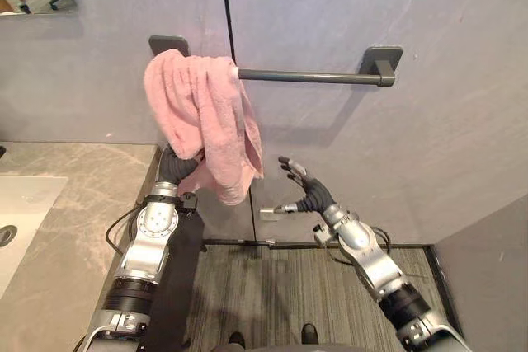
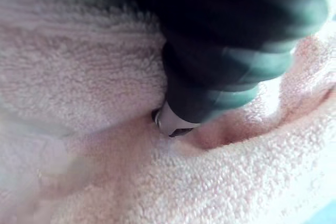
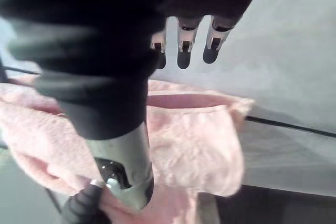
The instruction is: Organize washtable
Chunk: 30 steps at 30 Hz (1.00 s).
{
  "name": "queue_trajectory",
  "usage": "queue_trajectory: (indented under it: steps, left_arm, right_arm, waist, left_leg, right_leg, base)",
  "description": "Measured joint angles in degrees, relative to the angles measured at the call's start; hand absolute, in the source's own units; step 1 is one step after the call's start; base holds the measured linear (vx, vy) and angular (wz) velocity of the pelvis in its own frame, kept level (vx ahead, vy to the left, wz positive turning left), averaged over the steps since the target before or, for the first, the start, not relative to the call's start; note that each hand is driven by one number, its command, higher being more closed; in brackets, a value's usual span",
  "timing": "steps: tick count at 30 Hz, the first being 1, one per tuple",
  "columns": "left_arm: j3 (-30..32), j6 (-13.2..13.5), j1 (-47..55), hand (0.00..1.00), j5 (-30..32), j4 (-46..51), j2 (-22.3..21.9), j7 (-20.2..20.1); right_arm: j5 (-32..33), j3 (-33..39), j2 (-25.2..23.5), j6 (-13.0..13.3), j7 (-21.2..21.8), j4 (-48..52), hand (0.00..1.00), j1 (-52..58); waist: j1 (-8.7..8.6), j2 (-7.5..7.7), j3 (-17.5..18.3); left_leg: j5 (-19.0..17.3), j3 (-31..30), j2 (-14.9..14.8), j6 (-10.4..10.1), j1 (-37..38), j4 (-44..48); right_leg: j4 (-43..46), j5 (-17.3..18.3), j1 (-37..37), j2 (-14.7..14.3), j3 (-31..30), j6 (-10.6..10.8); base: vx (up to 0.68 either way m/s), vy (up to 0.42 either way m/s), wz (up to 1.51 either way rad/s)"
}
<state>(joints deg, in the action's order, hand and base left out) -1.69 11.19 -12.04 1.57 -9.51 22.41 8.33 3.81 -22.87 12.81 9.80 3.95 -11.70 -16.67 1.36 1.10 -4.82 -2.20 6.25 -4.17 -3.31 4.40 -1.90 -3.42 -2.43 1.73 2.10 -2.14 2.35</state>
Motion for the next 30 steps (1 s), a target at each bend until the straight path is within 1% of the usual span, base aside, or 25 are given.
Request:
queue_trajectory:
  steps: [3, 5, 9, 13, 20, 30]
  left_arm:
    - [0.05, 0.46, -0.01, 1.0, -1.59, 0.03, -0.45, 0.71]
    - [0.05, 0.47, -0.01, 1.0, -2.12, 0.05, -1.32, 0.86]
    - [0.05, 0.47, -0.01, 1.0, -2.18, 0.05, -1.88, 1.8]
    - [0.05, 0.48, -0.01, 1.0, -2.75, 0.21, -1.98, 1.81]
    - [0.11, 0.54, -0.02, 1.0, -3.71, 0.64, -2.0, 1.82]
    - [0.14, 0.61, -0.41, 1.0, -4.43, 0.65, -2.0, 1.81]
  right_arm:
    - [1.94, -0.02, -0.01, 0.12, -0.85, 0.0, 0.0, -2.49]
    - [2.94, 0.03, -0.01, 0.12, -2.45, 0.0, 0.0, -3.81]
    - [3.58, 0.07, -0.02, 0.1, -3.78, -0.02, 0.0, -6.43]
    - [3.66, 0.39, -0.01, 0.09, -5.23, -0.62, 0.0, -9.15]
    - [4.93, 2.51, 0.12, -0.15, -5.58, -4.15, 0.0, -11.36]
    - [7.63, 1.42, 1.4, -0.82, -4.95, -9.54, 0.0, -17.56]
  waist:
    - [0.51, 0.12, -0.03]
    - [0.94, 0.23, -0.08]
    - [0.98, 0.26, -0.11]
    - [1.03, 0.5, -0.26]
    - [1.15, 1.33, -0.8]
    - [1.22, 1.29, -0.86]
  left_leg:
    - [0.0, -0.11, 0.07, 0.01, -0.03, 0.02]
    - [0.01, -0.45, 0.08, 0.01, -0.24, 0.04]
    - [0.02, -1.07, 0.05, 0.01, -0.65, 0.19]
    - [0.03, -1.28, 0.05, 0.01, -0.78, 0.21]
    - [0.16, -1.8, 0.05, 0.03, -1.16, 0.24]
    - [0.17, -2.15, 0.06, 0.02, -1.76, 0.16]
  right_leg:
    - [0.07, 0.0, 0.01, 0.08, 0.08, 0.0]
    - [0.07, 0.0, 0.01, 0.08, 0.41, 0.0]
    - [0.04, 0.01, -0.01, 0.05, 0.81, -0.01]
    - [0.04, 0.02, 0.0, 0.07, 0.98, -0.02]
    - [0.03, 0.05, -0.05, 0.08, 1.58, -0.02]
    - [-0.37, 0.06, -0.21, 0.1, 1.96, -0.03]
  base:
    - [-0.01, 0.0, 0.01]
    - [-0.01, -0.004, 0.07]
    - [0.0, -0.009, 0.08]
    - [0.0, -0.001, 0.01]
    - [-0.02, -0.005, 0.04]
    - [-0.01, -0.003, 0.01]
